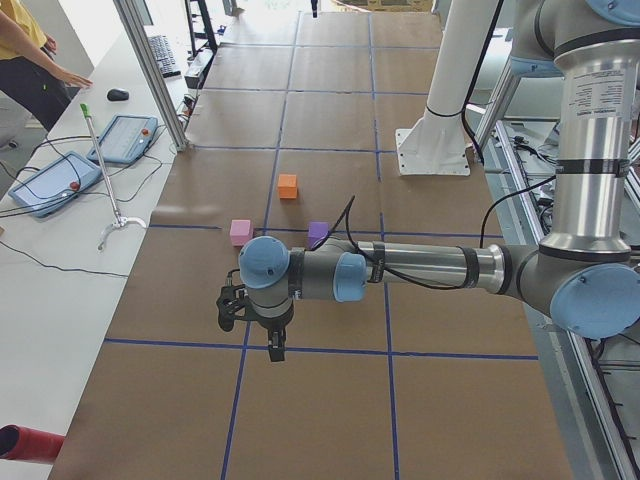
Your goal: Arrange blocks in a line
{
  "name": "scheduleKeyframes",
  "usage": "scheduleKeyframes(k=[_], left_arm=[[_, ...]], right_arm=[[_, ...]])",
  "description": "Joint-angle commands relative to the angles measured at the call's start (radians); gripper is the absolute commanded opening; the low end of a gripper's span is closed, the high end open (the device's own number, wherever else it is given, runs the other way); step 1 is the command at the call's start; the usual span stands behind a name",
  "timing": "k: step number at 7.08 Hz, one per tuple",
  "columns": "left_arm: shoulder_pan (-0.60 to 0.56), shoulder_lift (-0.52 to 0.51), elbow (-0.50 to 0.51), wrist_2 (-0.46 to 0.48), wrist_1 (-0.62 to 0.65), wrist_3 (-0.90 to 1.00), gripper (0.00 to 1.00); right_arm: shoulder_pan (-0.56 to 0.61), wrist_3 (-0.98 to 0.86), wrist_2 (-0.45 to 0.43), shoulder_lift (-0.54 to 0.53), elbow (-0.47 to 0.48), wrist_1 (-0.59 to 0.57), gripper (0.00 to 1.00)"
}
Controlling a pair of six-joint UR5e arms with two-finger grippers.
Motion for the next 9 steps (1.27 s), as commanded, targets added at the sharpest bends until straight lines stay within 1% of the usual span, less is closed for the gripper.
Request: scheduleKeyframes(k=[1, 4, 5, 6, 7, 8, 9], left_arm=[[-0.002, 0.000, 0.008, 0.008, 0.008, 0.000, 1.00], [-0.002, 0.000, -0.003, 0.001, -0.021, 0.004, 1.00], [0.005, 0.008, 0.005, 0.005, -0.086, 0.004, 1.00], [0.051, 0.006, 0.005, -0.001, -0.142, -0.002, 1.00], [0.141, -0.016, -0.003, 0.007, -0.185, -0.011, 1.00], [0.215, -0.077, -0.018, 0.007, -0.194, -0.143, 1.00], [0.313, -0.122, -0.055, 0.010, -0.196, -0.187, 1.00]], right_arm=[[0.000, 0.000, 0.000, 0.000, 0.000, 0.000, 1.00], [0.000, 0.000, 0.000, 0.000, 0.000, 0.000, 1.00], [0.000, 0.000, 0.000, 0.000, 0.000, 0.000, 1.00], [0.000, 0.000, 0.000, 0.000, 0.000, 0.000, 1.00], [0.000, 0.000, 0.000, 0.000, 0.000, 0.000, 1.00], [0.000, 0.000, 0.000, 0.000, 0.000, 0.000, 1.00], [0.000, 0.000, 0.000, 0.000, 0.000, -0.002, 1.00]])
